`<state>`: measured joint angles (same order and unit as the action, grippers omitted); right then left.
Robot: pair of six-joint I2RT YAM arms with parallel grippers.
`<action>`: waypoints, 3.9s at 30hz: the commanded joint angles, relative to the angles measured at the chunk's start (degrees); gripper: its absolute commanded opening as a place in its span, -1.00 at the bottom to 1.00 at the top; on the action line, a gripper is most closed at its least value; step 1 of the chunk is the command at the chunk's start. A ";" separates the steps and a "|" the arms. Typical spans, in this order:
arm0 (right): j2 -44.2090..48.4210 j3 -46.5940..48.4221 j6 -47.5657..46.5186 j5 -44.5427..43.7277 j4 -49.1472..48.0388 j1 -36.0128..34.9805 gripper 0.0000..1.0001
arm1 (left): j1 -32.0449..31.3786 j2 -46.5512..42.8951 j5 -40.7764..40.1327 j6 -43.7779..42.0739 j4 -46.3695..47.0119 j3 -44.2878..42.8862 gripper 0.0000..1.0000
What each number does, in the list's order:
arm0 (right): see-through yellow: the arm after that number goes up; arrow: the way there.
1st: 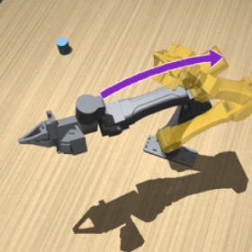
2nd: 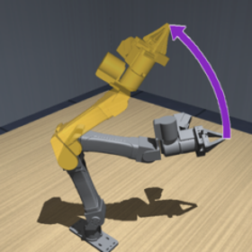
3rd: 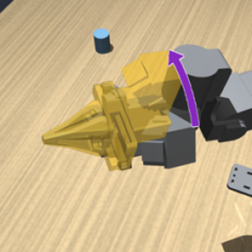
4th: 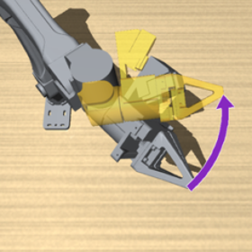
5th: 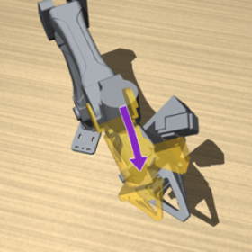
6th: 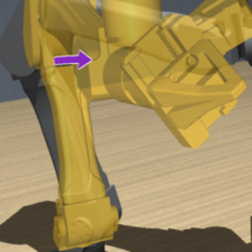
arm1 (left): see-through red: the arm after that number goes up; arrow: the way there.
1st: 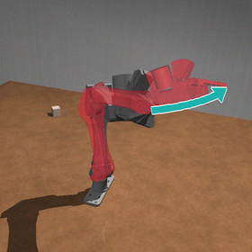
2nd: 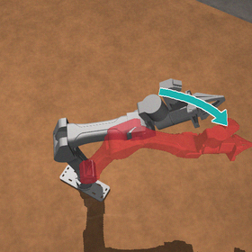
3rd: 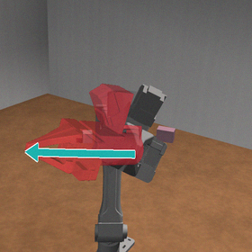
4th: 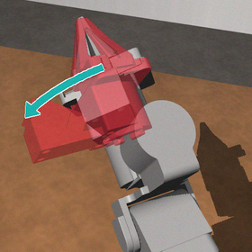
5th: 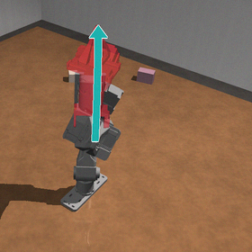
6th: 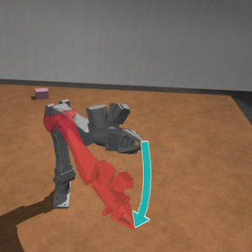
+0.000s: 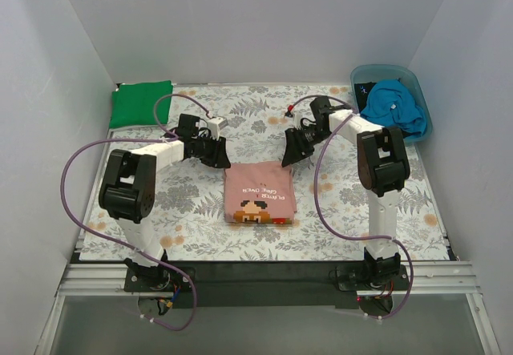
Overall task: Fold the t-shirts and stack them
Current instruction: Fold the tshirt
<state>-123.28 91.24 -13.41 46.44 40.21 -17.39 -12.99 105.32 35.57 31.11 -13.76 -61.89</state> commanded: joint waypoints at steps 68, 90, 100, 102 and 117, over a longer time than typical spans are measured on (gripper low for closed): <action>9.26 -13.70 33.70 13.50 -38.17 -2.21 0.97 | 6.23 -8.52 23.22 32.07 12.09 6.67 0.60; 4.90 -41.94 52.79 13.68 -59.89 -7.14 0.77 | 4.11 1.47 14.70 49.05 21.67 25.32 0.47; 19.14 -27.30 50.68 19.14 -59.19 -4.59 0.72 | 5.96 -20.67 27.36 38.76 17.89 20.33 0.65; 15.28 -23.41 50.23 18.17 -59.28 -3.36 0.67 | 5.96 -19.11 26.40 39.72 18.76 15.69 0.65; -13.20 -1.95 46.99 10.35 -59.37 0.42 0.29 | 9.38 15.08 14.62 47.90 38.11 -2.71 0.43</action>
<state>-135.39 85.86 36.45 59.61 -19.81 -17.96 -5.50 118.08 52.84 76.53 20.69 -61.87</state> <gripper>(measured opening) 0.661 0.721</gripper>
